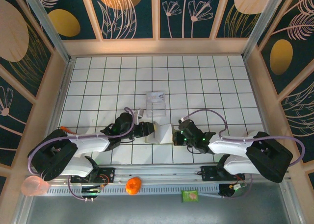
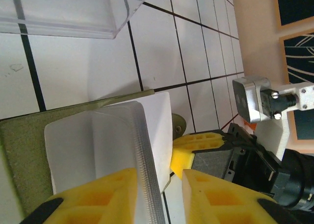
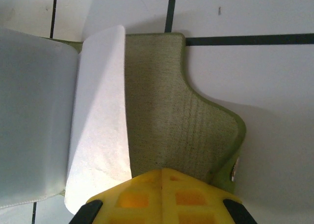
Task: Take the credit cards out of the card holder
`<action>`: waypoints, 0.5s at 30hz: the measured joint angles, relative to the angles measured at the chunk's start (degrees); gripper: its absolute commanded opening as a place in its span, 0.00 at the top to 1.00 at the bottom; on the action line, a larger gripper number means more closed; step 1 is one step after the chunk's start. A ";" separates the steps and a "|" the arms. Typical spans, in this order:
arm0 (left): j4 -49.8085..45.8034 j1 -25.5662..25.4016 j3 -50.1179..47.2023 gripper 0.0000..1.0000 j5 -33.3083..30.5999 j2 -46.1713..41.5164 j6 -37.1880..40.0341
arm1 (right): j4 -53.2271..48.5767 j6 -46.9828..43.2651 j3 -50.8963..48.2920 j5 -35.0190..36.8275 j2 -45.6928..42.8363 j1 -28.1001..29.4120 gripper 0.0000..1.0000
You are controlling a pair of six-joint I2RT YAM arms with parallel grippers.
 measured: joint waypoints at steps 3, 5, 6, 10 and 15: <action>-0.17 0.00 -0.02 0.73 -0.35 0.42 0.02 | 0.28 -0.15 0.37 -0.02 0.61 0.00 0.94; -0.20 0.00 -0.02 0.78 -0.37 0.92 0.00 | 0.33 -0.17 0.46 -0.02 0.72 0.00 0.94; -0.20 0.00 -0.02 0.80 -0.37 1.09 -0.07 | 0.33 -0.17 0.46 -0.02 0.72 0.00 0.94; -0.39 -0.02 -0.02 0.81 -0.42 1.18 0.22 | 0.33 -0.17 0.46 -0.02 0.72 0.00 0.94; -0.72 -0.02 -0.02 0.80 -0.79 0.98 0.22 | 0.35 -0.17 0.46 -0.02 0.72 0.00 0.94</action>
